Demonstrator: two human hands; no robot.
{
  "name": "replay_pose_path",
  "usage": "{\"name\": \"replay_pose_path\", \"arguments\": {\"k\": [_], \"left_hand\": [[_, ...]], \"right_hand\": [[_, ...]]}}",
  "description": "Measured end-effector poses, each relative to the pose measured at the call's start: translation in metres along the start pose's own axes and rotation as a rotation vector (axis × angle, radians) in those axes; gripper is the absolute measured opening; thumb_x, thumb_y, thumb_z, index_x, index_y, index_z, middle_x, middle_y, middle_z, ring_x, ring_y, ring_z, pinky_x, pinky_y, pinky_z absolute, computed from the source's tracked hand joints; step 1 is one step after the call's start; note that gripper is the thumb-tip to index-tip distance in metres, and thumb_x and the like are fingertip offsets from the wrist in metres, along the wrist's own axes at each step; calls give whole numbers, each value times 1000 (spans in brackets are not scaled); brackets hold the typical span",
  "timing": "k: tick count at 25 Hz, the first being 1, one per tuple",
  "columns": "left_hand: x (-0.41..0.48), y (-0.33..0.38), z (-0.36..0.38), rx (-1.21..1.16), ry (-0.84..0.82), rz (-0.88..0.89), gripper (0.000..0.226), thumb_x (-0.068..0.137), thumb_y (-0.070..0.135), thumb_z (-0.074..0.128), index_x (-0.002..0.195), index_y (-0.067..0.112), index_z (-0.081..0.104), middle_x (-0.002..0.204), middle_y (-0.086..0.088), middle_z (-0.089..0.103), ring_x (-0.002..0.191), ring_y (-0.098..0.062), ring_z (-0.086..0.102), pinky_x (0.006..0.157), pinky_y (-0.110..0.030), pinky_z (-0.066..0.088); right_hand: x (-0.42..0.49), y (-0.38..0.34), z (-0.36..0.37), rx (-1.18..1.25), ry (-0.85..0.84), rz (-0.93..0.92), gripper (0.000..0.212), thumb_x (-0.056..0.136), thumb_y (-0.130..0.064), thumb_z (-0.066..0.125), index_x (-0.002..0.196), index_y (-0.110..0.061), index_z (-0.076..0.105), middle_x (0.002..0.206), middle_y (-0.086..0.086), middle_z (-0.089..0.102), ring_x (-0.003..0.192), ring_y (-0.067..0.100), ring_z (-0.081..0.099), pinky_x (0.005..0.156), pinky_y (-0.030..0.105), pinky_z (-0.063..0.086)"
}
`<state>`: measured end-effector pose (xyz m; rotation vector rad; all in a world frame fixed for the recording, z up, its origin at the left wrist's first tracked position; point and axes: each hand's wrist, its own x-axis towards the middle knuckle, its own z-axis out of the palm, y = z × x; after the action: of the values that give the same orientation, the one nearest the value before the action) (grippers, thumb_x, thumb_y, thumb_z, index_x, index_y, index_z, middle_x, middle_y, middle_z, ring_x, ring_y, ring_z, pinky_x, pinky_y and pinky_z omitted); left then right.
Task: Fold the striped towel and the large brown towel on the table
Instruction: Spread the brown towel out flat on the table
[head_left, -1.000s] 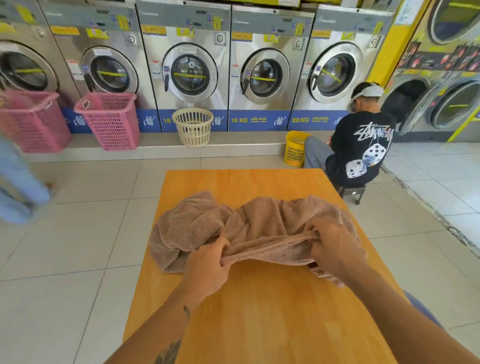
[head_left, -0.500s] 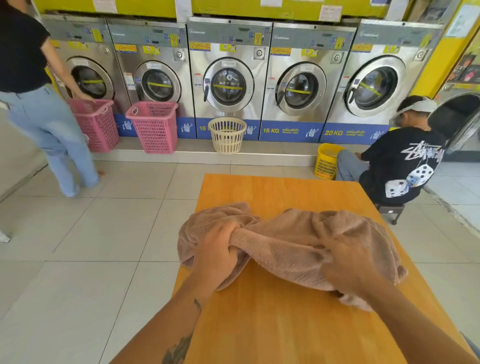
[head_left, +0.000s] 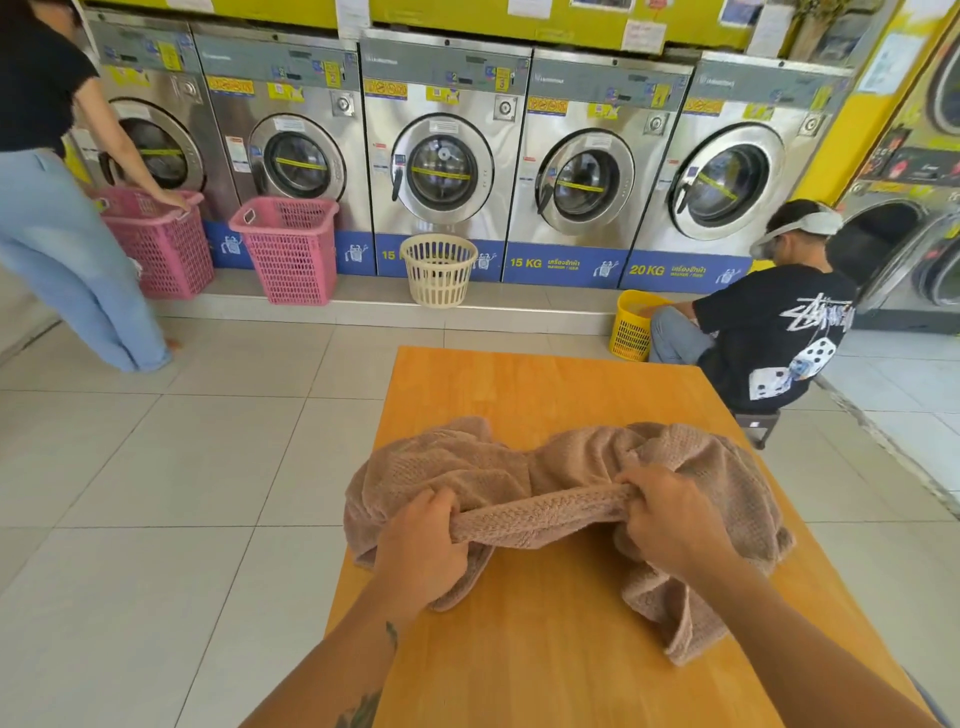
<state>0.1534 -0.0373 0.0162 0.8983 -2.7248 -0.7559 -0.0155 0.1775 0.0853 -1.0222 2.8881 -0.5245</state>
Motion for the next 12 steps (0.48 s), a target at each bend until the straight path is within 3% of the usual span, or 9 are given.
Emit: {"name": "replay_pose_path", "arguments": {"k": [1,4,6,7,9,12], "left_hand": [[1,3,4,-68,-46,-34,4,87,26,55,87,24,52,87,8,56,78,-13,54,61,-29,44],[0,8,13,-197,-300,8,21,95,27,47,107,21,63,103,-2,63,90,-27,59,78,-44,53],[-8,10,14,-249,-509,70,30,96,20,49,118,31,65,119,4,61,101,-28,61,82,-43,53],[-11,7,17,-337,-564,54,38,93,12,49,117,37,66,121,9,62,106,-24,62,87,-41,54],[-15,1,18,-534,-414,-35,47,90,0,45,102,39,66,111,12,67,107,-15,64,96,-38,53],[-13,-13,16,-478,125,-134,41,87,-2,51,106,33,61,107,17,56,105,-10,59,92,-36,53]], "right_hand": [[-2,4,0,-85,-75,39,12,82,-14,50,83,-24,56,83,-8,59,81,21,59,77,41,50],[-6,2,11,-408,-532,163,7,79,-24,48,72,-24,47,79,-6,55,77,19,54,78,42,43],[-4,-9,21,-405,-687,173,11,80,-28,50,88,-21,53,97,-2,57,92,23,55,86,43,47],[1,-13,28,-312,-698,149,30,78,-29,52,107,-21,54,113,1,55,108,26,53,94,47,47],[11,-28,41,-59,-647,68,67,76,-30,56,140,-25,38,140,4,42,131,30,40,104,50,42],[21,-49,67,208,-598,-28,84,82,-31,63,154,-30,19,155,3,30,141,29,31,111,43,36]]}}
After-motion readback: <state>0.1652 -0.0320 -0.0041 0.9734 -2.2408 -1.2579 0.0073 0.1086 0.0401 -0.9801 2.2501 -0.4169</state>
